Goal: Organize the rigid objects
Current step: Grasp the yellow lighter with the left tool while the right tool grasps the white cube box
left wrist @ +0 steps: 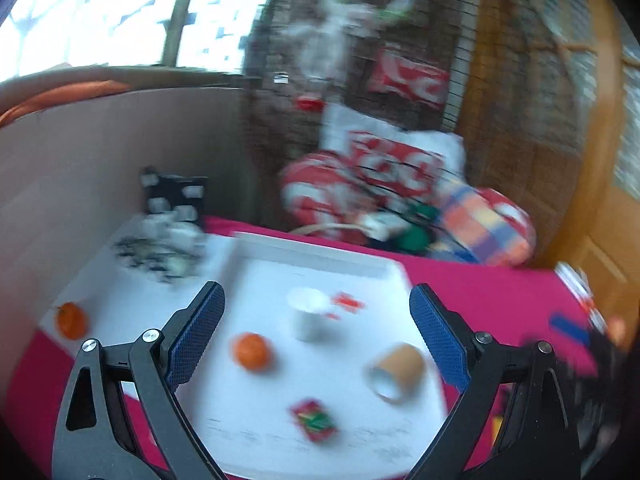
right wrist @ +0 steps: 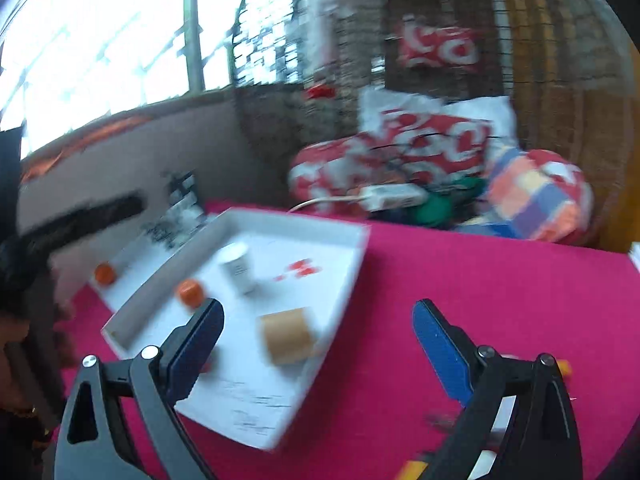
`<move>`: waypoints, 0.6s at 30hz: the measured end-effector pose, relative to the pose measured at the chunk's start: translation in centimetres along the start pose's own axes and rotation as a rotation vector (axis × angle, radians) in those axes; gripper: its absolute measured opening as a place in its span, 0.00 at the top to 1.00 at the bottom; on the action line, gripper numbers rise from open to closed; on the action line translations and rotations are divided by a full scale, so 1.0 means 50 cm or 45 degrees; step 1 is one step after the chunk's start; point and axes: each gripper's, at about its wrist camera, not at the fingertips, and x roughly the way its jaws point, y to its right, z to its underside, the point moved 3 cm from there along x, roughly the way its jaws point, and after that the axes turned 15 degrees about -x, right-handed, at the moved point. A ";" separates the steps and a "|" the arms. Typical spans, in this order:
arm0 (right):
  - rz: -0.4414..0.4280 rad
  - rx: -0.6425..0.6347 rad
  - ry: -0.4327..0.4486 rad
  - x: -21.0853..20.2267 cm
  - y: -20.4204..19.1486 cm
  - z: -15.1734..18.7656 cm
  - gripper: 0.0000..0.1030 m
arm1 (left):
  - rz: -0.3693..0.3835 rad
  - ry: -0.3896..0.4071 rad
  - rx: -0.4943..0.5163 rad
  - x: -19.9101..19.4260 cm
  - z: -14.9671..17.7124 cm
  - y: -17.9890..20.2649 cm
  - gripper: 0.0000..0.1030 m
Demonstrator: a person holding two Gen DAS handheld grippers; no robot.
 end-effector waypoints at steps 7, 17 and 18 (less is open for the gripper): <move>0.231 0.119 0.030 -0.080 0.152 0.043 0.00 | 0.254 -0.294 0.233 0.012 0.159 0.195 0.08; 0.255 0.225 -0.183 -0.062 0.231 0.157 0.00 | 0.217 -0.669 0.430 0.090 0.377 0.311 0.09; 0.228 0.236 -0.209 -0.049 0.229 0.166 0.00 | 0.213 -0.681 0.431 0.094 0.387 0.313 0.09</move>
